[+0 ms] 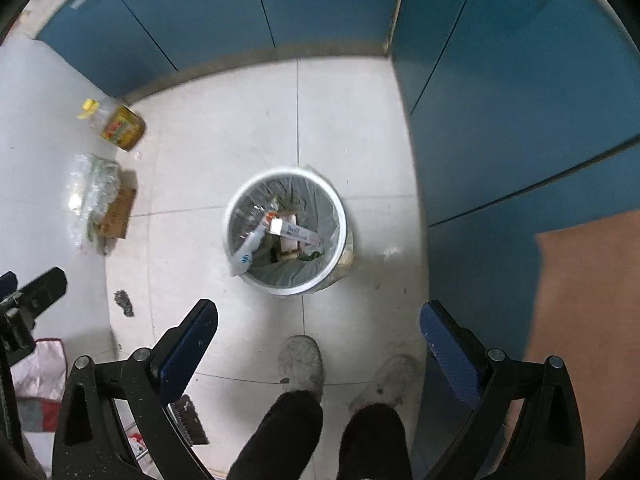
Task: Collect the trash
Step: 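Move both tools back up to the counter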
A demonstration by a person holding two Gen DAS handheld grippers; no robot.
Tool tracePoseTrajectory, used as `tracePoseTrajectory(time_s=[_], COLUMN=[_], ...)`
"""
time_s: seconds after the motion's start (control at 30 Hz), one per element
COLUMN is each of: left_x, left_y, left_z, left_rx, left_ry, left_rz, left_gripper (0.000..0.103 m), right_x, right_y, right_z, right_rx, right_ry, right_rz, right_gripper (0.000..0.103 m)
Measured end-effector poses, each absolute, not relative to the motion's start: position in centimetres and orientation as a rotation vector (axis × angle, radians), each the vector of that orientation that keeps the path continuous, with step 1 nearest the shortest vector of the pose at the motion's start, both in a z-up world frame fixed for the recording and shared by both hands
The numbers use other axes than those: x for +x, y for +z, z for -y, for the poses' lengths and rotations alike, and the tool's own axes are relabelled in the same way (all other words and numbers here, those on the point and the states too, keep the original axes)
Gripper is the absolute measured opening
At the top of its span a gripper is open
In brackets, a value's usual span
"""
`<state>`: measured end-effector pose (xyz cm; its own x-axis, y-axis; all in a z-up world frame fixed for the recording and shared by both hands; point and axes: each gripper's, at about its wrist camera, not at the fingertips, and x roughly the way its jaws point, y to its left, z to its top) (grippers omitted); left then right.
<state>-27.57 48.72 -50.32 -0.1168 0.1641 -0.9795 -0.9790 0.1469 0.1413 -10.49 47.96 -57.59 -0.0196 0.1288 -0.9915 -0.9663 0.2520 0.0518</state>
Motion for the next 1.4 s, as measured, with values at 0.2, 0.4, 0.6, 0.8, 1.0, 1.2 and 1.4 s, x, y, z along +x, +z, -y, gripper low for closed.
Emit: tracePoseTrajectory(time_s=[0.2, 0.4, 0.6, 0.8, 1.0, 1.2, 1.4], left_x=[-27.2, -26.1, -23.1, -14.5, -1.2, 13.1, 21.7], left_y=[-40.3, -32.9, -26.0, -19.6, -18.6, -24.1, -33.1], left_z=[-44.6, -42.3, -40.7, -38.8, -34.7, -26.0, -16.3], left_rx=[-0.852, -0.816, -0.688, -0.415, -0.278, -0.243, -0.229], left_ry=[1.230, 1.218, 1.225, 1.226, 0.945, 0.576, 0.284], left_rz=[-1.186, -1.104, -0.993, -0.912, -0.965, -1.179, -1.418], left_gripper=[0.103, 0.103, 0.103, 0.103, 0.103, 0.103, 0.103], right_x=[-10.0, -8.8, -5.2, 1.9, 12.9, 23.1, 29.1], right_y=[-45.2, -34.9, -27.7, -21.5, -20.4, -24.3, -29.5], right_z=[-43.9, -39.9, -36.4, -30.3, -19.3, -6.6, 2.9], right_rx=[-0.834, -0.710, -0.462, -0.229, -0.091, -0.059, -0.048], right_ry=[1.160, 1.226, 1.278, 1.203, 0.889, 0.494, 0.286], right_rz=[-1.212, -1.221, -1.245, -1.173, -1.191, -1.284, -1.370], right_gripper=[0.102, 0.102, 0.102, 0.102, 0.102, 0.102, 0.102])
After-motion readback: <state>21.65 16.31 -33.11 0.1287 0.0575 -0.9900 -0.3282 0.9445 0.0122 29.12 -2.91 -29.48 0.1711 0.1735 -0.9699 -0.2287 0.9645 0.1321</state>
